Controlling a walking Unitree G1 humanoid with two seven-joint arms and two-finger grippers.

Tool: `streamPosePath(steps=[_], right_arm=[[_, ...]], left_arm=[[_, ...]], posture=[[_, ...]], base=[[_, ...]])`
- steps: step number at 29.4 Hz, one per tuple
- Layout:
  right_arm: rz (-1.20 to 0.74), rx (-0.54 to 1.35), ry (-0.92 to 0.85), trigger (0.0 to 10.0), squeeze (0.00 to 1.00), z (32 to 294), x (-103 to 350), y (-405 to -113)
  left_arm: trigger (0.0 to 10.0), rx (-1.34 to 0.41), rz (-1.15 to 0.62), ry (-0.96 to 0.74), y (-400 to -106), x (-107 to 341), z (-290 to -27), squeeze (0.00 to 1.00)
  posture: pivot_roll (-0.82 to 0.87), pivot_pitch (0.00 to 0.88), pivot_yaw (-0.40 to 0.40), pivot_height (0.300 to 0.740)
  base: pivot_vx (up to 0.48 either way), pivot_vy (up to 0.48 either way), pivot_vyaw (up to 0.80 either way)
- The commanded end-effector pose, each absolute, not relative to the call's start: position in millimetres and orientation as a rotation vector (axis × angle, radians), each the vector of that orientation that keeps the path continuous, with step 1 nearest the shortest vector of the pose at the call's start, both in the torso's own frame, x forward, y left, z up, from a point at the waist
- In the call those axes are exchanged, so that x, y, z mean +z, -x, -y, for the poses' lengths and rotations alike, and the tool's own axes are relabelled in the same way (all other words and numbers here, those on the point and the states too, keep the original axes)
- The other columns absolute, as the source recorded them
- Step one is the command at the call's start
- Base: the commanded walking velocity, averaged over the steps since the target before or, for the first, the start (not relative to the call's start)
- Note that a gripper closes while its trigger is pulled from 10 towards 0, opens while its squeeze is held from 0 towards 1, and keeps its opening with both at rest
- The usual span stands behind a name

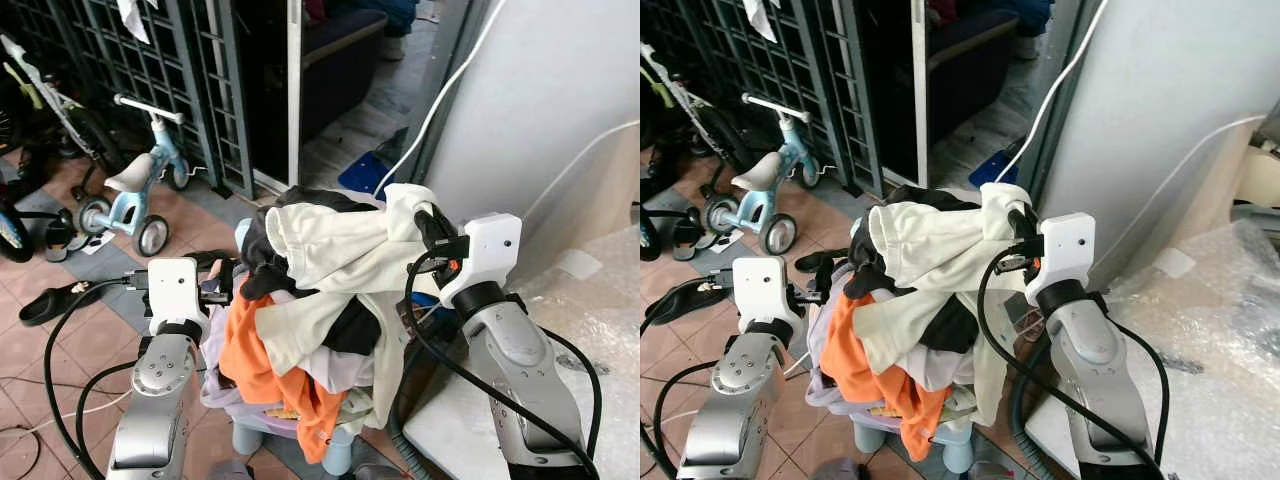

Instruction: Clothes washing

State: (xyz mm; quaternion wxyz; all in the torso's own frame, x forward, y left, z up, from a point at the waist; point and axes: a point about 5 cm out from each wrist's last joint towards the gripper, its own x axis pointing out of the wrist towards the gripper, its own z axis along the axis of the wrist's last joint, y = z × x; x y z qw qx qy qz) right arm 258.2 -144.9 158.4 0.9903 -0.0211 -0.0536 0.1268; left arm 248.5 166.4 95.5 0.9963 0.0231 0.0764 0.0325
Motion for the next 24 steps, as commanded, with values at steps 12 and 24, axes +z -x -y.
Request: streamPosePath(steps=[12, 24], right_arm=[[0.123, 0.259, 0.045, 10.0, 0.00, 142.4, 160.3, -260.2], [0.128, 0.257, 0.047, 10.0, 0.00, 140.5, 160.5, -263.5]], left_arm=[[10.0, 0.083, -0.166, -0.049, -248.5, 92.9, -168.8, 0.00], [10.0, 0.083, -0.172, -0.042, -249.6, 91.3, -169.0, 0.00]], posture=[[-0.05, 0.000, -0.016, 0.740], [-0.06, 0.000, -0.017, 0.740]], base=[[-0.204, 0.000, 0.00], [-0.100, 0.000, 0.00]])
